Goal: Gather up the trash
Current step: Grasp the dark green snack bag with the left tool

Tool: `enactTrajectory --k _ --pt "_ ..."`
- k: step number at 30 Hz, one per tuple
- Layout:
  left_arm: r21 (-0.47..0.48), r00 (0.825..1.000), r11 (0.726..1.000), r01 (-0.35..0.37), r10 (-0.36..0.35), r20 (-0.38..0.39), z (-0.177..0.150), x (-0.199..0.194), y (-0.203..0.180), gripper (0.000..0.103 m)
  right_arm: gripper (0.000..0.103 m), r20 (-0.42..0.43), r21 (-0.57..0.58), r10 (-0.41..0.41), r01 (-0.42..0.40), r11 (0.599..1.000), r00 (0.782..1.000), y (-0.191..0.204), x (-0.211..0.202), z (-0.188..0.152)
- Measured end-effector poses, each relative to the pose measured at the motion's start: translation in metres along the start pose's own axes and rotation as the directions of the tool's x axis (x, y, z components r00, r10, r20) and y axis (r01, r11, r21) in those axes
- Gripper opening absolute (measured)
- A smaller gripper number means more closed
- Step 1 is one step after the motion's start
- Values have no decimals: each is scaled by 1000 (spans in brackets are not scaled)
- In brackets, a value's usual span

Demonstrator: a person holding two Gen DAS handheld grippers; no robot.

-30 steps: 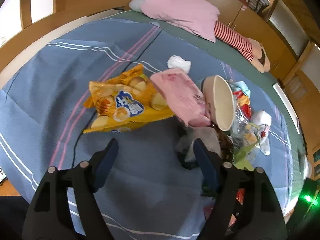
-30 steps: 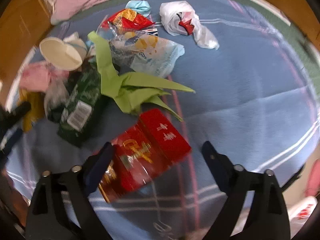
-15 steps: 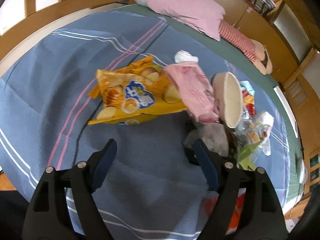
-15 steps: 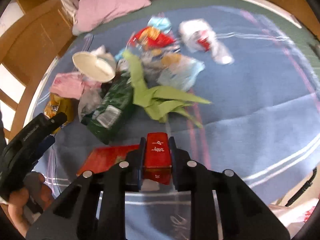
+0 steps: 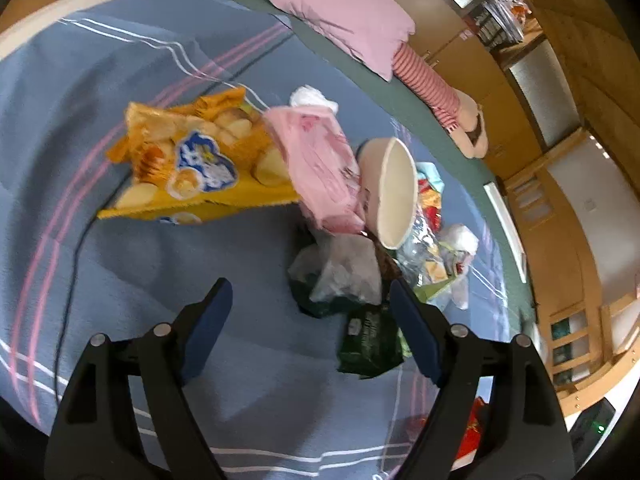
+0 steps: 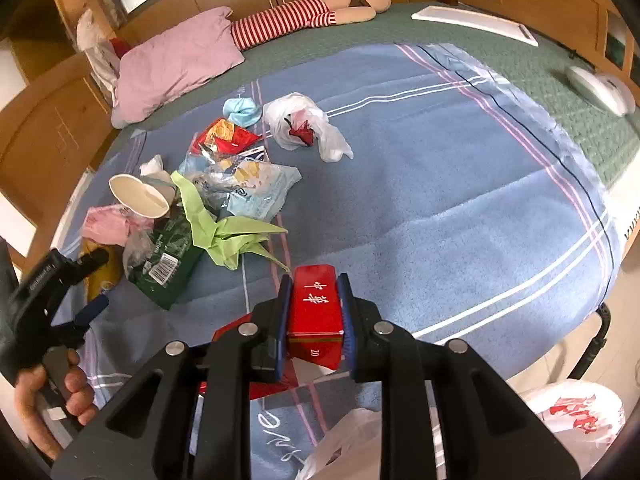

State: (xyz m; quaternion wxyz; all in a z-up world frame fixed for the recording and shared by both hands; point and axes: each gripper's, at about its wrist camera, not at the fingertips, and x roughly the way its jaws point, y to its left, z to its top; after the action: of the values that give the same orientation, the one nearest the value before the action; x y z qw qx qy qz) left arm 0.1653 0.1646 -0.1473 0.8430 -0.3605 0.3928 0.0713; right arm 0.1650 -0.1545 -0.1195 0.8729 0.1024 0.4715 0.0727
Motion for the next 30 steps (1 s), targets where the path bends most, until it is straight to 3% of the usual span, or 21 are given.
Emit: enactTrajectory --k 3,7,10,13,14,16,18,22,30 --pt "69 999 997 32 -31 -22 -6 6 -16 83 23 -5 -28 -8 8 1000 1000 5 4 -4" --pt "243 997 969 48 -30 -76 -20 25 -54 84 23 -13 -41 -20 20 999 1000 7 12 -6" --pt "321 994 946 47 -13 -109 -29 36 -70 81 23 -22 -42 -29 28 999 999 4 17 -7" --pt "360 985 931 57 6 -172 -34 54 -77 49 23 -30 -36 -32 30 999 999 2 21 -7" --pt "377 980 925 41 37 -197 -37 60 -78 32 23 -32 -35 -33 32 999 999 2 22 -8" --pt "386 975 922 40 49 -217 -40 65 -76 25 23 -35 -35 -33 32 999 999 2 22 -9" --pt "391 982 919 53 24 -187 -39 56 -76 16 23 -40 -34 -33 32 999 999 3 24 -10" --pt "405 993 913 48 1 -121 -42 32 -75 16 23 -40 -46 -37 35 998 999 8 23 -12" --pt "342 998 939 43 -54 22 -40 -17 -61 16 23 -37 -58 -40 38 998 999 16 20 -14"
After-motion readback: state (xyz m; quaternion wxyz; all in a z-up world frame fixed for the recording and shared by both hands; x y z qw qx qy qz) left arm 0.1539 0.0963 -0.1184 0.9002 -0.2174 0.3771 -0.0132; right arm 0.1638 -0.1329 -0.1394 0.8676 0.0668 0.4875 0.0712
